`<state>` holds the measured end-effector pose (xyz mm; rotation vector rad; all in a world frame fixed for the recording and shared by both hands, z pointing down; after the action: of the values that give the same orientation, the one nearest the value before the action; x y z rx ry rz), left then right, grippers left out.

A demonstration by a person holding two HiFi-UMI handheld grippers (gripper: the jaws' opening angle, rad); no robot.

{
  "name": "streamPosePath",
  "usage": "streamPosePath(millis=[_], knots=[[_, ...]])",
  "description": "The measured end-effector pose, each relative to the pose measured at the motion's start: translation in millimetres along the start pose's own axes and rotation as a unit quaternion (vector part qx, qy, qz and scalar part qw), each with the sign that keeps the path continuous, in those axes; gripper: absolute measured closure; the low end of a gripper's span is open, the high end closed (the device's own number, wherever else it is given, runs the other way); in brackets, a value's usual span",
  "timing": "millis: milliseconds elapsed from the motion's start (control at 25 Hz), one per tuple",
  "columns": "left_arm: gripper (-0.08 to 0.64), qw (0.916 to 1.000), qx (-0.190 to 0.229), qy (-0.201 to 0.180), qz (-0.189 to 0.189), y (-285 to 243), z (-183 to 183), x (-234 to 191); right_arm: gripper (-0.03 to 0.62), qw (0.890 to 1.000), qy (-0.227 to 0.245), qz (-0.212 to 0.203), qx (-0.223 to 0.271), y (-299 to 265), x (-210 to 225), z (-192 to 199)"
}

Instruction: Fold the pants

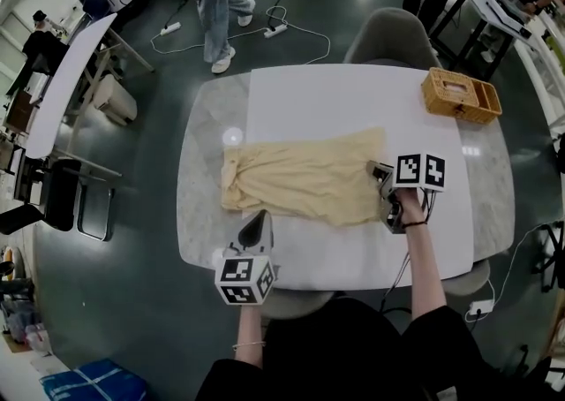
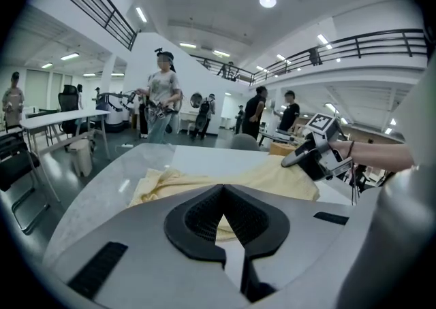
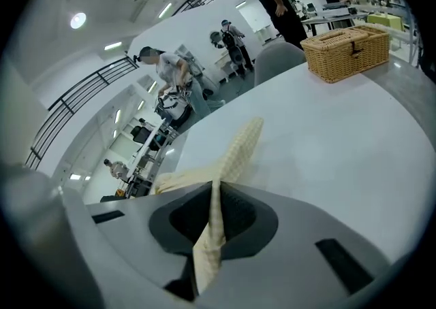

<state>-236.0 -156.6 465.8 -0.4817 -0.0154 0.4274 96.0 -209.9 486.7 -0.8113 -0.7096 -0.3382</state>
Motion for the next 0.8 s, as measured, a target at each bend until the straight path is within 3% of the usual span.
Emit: streamPosePath(millis=[800], knots=[[0.546, 0.9993, 0.016, 0.031, 0.010, 30, 3, -82, 0.565, 0.998, 0.059, -0.032, -0.011, -38, -135, -5]])
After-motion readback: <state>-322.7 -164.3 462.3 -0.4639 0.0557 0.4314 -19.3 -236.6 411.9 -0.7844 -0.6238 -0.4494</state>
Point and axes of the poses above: the fingertips, and each gripper's own axes: y backward along the fingers, x to its right, z out of its underside, the point moved 7 cm from there along y, backward along the fingers, and after that the axes turned 10 degrees about -z, right-handed, at the moved point
